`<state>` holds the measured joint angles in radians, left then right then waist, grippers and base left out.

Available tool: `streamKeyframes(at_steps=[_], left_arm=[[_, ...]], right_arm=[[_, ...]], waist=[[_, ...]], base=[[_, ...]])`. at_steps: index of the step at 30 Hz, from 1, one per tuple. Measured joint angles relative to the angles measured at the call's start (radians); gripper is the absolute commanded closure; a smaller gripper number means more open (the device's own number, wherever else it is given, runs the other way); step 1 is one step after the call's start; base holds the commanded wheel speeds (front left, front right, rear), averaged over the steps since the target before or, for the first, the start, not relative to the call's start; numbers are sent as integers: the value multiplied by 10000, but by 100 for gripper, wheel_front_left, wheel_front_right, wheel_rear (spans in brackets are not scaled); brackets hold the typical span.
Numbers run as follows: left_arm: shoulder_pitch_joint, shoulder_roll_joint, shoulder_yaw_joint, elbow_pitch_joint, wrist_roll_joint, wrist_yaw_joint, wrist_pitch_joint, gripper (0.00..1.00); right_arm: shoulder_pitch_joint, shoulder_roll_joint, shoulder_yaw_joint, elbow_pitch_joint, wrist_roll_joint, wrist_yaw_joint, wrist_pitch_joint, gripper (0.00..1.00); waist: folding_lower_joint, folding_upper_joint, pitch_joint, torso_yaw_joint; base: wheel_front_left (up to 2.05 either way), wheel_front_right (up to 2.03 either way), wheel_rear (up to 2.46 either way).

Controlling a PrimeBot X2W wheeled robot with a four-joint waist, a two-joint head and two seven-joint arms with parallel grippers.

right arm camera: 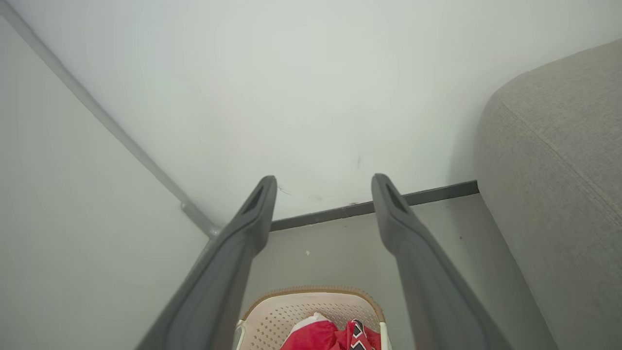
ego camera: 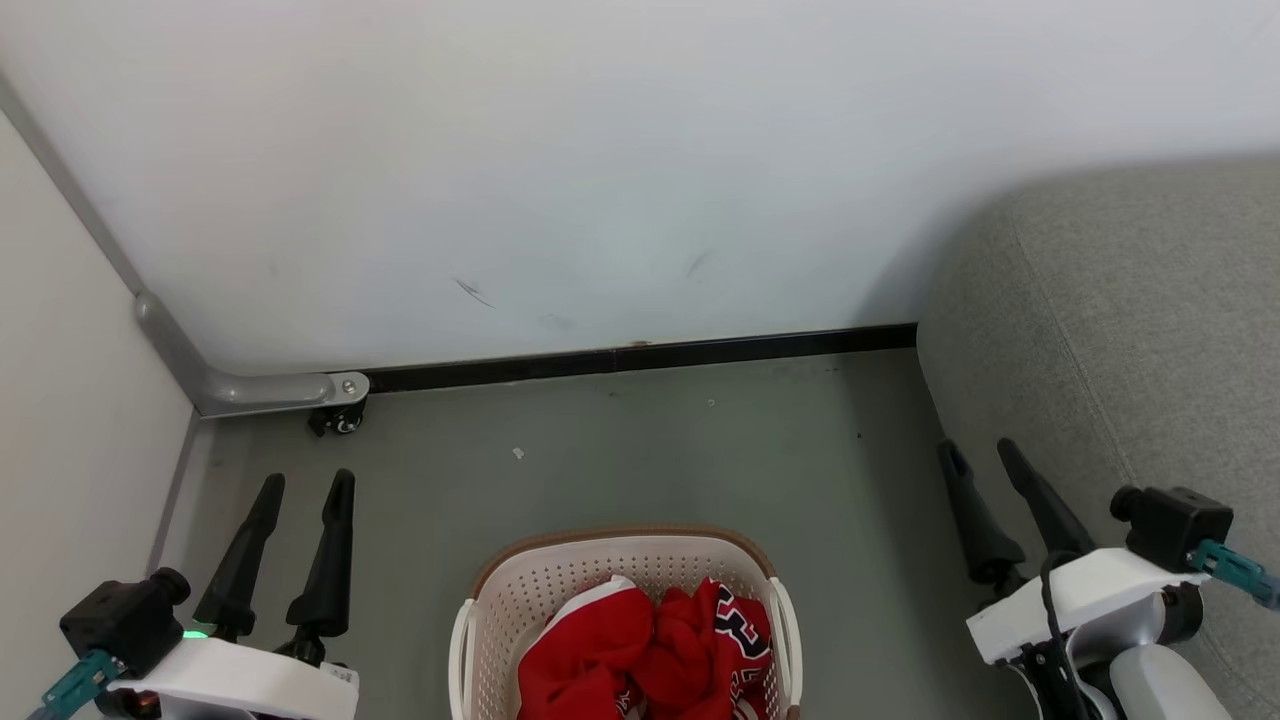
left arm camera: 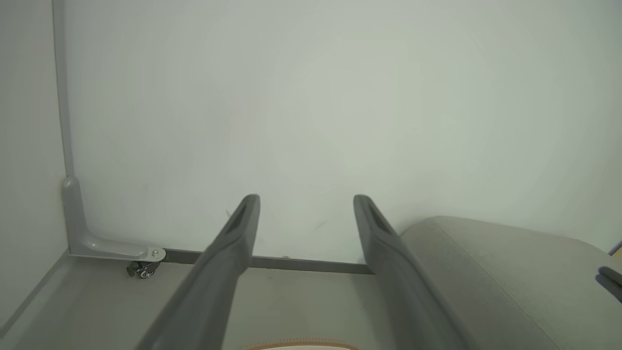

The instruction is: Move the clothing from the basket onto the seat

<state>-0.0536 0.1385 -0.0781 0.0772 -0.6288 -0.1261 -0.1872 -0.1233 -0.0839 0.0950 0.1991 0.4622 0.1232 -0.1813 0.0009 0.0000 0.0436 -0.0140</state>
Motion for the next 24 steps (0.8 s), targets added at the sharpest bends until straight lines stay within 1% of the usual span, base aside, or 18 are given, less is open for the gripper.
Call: streamKeyframes(at_steps=[18,24], left_arm=[[-70,192,-301,-393,2130,-10,-623,0],[-70,192,-313,-401,2190,-10,-623,0]], right_arm=[[-283,8,504,-322,-2673,2,-671,0],[-282,8,520,-334,-2721,2,-681,0]], waist=[[-3,0,42,-61],[-3,0,30,-111]], base=[[0,0,0],[0,0,0]])
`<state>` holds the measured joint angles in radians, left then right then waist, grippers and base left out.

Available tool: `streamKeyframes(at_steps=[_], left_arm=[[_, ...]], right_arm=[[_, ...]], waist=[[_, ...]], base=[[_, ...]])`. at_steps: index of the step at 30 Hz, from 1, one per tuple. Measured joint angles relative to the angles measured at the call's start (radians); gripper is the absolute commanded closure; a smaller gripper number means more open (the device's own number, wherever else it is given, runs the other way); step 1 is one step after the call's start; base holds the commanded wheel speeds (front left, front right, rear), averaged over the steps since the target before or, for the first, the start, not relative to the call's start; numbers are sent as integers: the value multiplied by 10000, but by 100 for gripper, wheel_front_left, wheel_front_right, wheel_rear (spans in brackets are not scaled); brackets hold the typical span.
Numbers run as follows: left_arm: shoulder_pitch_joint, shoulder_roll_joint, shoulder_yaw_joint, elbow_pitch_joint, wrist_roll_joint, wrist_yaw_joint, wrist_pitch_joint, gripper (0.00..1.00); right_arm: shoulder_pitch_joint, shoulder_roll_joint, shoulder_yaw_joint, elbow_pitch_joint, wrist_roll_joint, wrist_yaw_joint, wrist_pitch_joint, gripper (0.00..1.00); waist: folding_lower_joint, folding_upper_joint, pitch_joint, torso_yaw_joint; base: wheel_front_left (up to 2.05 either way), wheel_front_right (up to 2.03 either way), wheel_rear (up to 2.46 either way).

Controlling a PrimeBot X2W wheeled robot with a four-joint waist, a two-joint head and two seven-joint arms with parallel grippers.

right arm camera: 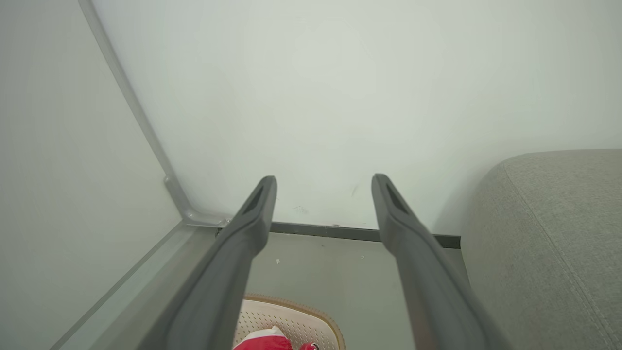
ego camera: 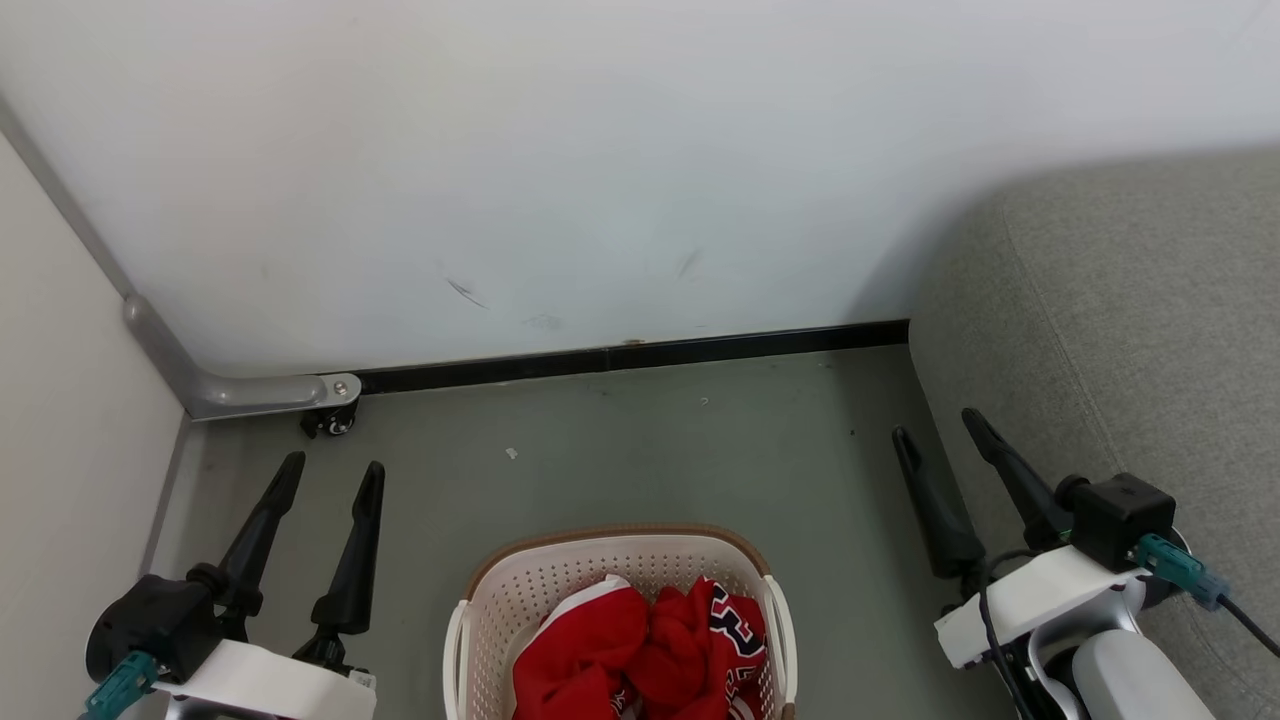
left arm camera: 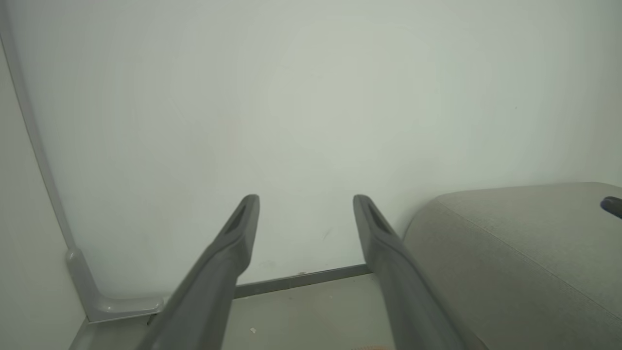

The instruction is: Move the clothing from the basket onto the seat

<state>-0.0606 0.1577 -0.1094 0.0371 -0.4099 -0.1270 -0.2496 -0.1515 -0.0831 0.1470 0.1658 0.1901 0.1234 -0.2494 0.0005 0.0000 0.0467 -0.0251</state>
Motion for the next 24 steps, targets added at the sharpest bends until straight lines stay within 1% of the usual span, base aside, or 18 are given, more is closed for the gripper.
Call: streamKeyframes(at_steps=[11,20,24], left_arm=[[1,10,-104,10,58,0,0,0],[9,107,-694,437,42,0,-29,0],[10,119,-951,600,-27,0,-29,0]], right_arm=[[1,31,-42,-63,-58,0,0,0],[-27,81,-82,-102,-58,0,0,0],[-272,84,-77,-155,-58,0,0,0]], waist=[[0,0,115,-22],[-1,0,289,-1],[-1,0,412,6]], base=[[0,0,0],[0,0,0],[0,0,0]])
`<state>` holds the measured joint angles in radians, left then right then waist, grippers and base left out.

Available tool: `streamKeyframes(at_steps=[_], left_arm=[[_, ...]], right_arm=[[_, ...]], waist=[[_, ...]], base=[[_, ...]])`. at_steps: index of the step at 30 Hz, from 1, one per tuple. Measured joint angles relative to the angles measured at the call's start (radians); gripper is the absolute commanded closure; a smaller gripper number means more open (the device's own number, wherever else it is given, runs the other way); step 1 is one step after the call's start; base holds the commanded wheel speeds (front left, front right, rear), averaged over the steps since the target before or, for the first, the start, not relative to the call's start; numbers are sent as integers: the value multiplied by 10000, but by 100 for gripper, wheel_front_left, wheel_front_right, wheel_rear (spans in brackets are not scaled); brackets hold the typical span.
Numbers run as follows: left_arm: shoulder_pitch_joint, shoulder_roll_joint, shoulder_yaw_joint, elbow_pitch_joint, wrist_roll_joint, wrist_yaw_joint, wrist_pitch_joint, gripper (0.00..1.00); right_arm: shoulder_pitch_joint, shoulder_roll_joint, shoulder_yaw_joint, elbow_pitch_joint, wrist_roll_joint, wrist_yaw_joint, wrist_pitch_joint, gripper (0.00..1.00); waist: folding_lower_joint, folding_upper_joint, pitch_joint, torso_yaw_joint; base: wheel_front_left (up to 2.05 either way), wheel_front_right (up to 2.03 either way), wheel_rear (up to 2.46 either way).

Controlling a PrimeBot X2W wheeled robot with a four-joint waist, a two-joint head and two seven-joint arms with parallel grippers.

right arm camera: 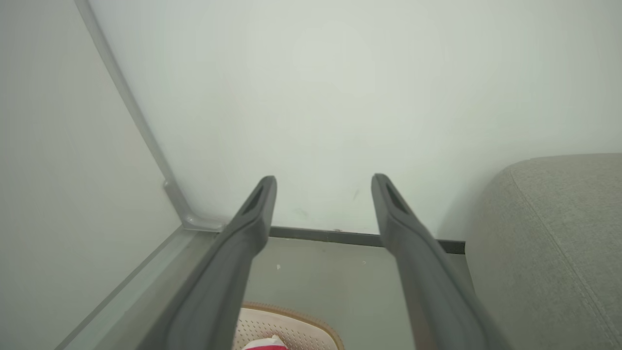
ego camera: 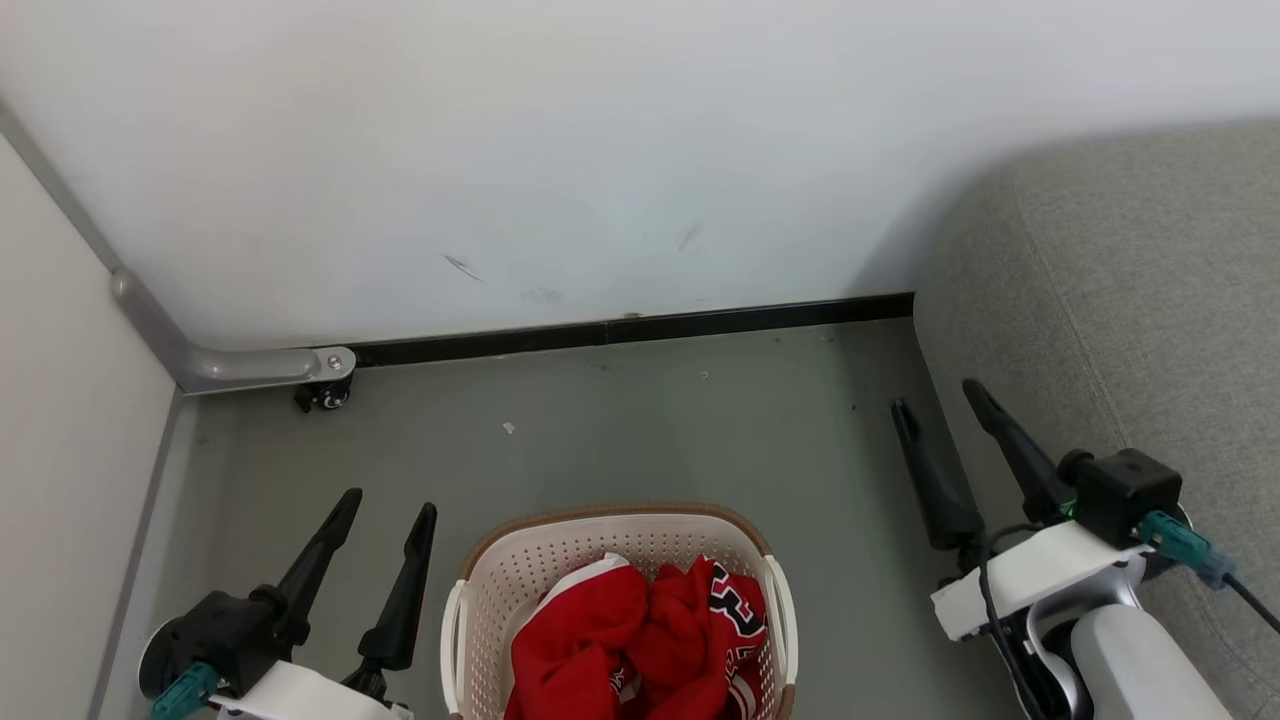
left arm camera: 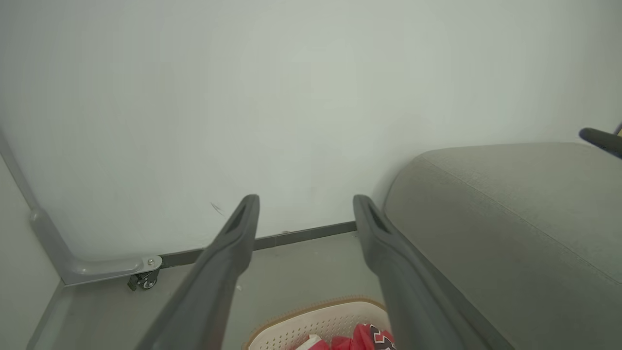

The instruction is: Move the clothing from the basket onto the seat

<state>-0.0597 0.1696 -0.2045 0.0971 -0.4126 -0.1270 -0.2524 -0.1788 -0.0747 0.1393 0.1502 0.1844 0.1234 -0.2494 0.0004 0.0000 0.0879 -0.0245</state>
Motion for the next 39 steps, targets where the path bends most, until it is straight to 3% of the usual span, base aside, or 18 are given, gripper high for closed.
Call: streamKeyframes(at_steps=[12,20,39], left_arm=[[-163,205,-798,240,-188,0,0,0],[-659,397,-1864,594,-263,0,0,0],[-2761,938,-3848,2263,-443,0,63,0]], right_arm=[[-651,23,35,-278,-113,0,-2,0],[-1293,25,161,-479,-221,0,-2,0],[-3090,31,642,-988,-617,0,-17,0]], waist=[[-1,0,526,1],[-1,0,1088,-16],[-1,0,3015,-168]], base=[[0,0,0],[0,0,0],[0,0,0]])
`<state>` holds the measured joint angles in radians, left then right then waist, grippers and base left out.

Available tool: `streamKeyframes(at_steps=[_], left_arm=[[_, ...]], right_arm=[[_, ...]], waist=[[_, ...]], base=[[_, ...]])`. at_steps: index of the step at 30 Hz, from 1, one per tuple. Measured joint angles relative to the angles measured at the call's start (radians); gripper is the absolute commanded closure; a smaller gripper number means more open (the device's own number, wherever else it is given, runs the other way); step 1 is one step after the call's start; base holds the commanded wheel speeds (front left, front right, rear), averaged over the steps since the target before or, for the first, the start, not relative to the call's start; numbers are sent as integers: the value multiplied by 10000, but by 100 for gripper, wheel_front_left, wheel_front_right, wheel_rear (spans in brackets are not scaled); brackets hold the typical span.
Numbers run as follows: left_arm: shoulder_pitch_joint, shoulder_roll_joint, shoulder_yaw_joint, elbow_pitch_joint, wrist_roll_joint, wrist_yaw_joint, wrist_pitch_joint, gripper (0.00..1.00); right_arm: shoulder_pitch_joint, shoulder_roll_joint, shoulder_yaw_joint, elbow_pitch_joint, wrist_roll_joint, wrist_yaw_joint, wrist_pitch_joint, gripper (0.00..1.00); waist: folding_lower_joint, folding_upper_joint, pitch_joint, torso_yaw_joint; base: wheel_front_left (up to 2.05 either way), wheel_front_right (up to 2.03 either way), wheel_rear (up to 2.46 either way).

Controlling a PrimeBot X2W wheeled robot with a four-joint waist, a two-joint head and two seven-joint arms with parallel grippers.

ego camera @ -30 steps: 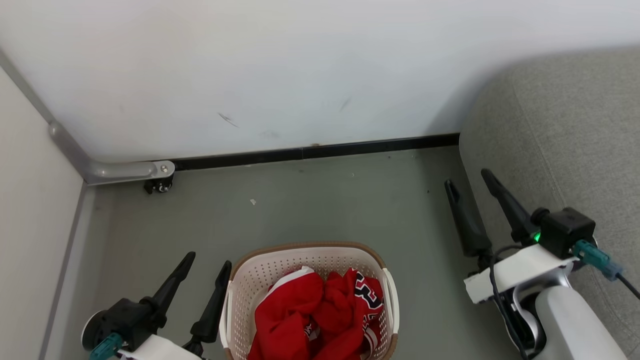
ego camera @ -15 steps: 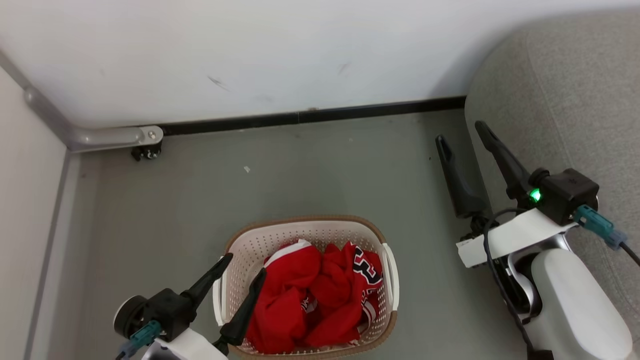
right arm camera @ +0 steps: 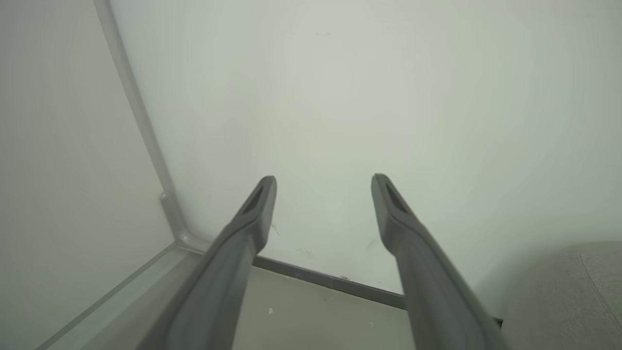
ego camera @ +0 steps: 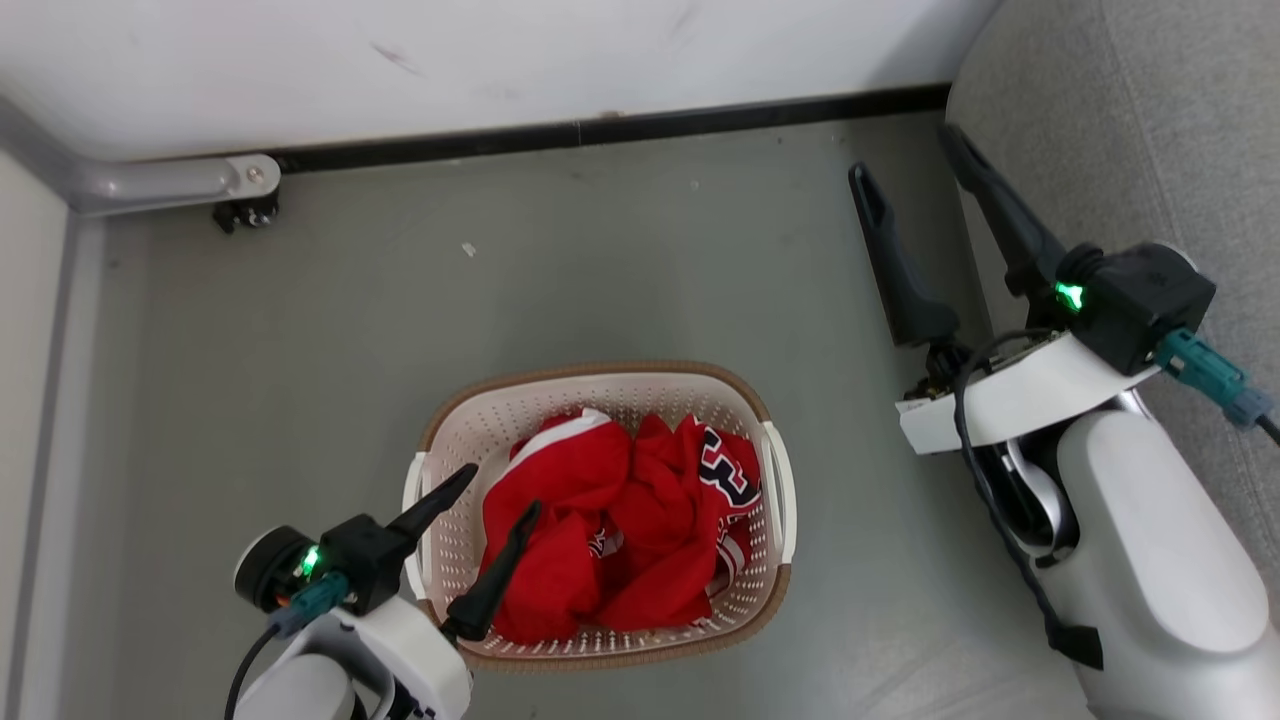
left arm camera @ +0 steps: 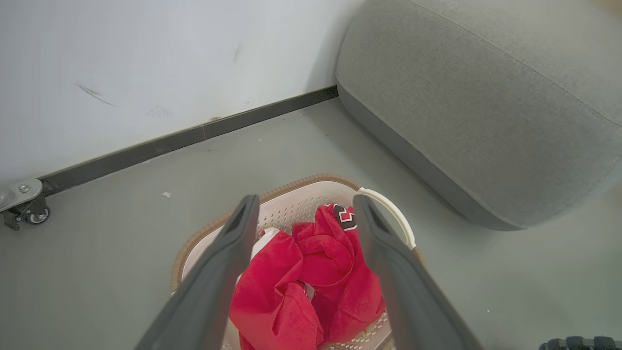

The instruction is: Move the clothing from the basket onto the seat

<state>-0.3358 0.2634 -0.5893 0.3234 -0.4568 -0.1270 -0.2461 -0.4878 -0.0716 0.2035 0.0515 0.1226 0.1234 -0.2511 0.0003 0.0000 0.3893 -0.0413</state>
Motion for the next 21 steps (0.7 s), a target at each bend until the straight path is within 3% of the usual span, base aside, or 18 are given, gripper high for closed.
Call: streamKeyframes(at_steps=[21], left_arm=[[-2453,180,-1680,1547,-286,0,1026,0]], right_arm=[[-1666,29,127,-581,-127,0,-56,0]], waist=[[0,0,2154,-380]], base=[[0,0,0]])
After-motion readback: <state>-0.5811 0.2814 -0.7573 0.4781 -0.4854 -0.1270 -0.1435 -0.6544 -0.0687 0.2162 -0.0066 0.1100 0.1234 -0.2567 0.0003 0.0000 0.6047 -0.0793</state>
